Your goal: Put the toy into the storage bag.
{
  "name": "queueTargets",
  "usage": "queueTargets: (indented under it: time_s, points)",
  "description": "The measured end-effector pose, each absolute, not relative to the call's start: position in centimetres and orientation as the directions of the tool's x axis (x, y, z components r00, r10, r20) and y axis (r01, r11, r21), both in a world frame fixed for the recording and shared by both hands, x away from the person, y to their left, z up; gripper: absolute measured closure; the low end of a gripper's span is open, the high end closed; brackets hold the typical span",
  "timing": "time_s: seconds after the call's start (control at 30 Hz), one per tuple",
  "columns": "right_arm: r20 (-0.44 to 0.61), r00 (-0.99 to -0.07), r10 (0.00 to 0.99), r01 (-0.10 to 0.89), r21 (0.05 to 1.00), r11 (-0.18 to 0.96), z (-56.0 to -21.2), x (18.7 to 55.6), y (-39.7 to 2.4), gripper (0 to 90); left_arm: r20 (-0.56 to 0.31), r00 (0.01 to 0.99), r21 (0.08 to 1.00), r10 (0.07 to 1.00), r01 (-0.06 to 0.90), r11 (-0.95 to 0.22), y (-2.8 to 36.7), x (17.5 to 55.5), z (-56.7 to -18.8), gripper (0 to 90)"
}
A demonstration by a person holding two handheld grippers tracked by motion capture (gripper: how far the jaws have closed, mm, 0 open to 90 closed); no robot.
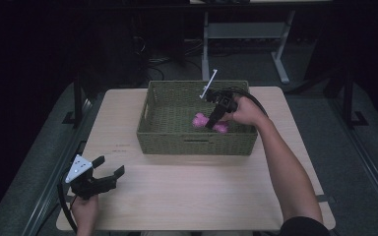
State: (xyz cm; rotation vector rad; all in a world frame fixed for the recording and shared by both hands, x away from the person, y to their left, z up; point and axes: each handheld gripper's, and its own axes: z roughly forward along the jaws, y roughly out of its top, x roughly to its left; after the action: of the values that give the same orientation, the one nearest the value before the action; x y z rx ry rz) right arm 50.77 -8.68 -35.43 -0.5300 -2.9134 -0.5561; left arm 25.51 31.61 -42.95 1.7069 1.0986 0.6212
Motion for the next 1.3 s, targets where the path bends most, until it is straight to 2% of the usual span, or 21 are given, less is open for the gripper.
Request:
queueTargets:
  time_s: [1.3]
  points:
    - [0.211, -0.924, 0.320, 0.371, 0.290, 0.882, -37.7, 50.5, -8.4, 57.6, -0.081, 0.462, 0.915, 0.883, 0.385, -0.118, 31.6, 25.5, -42.9, 12.8]
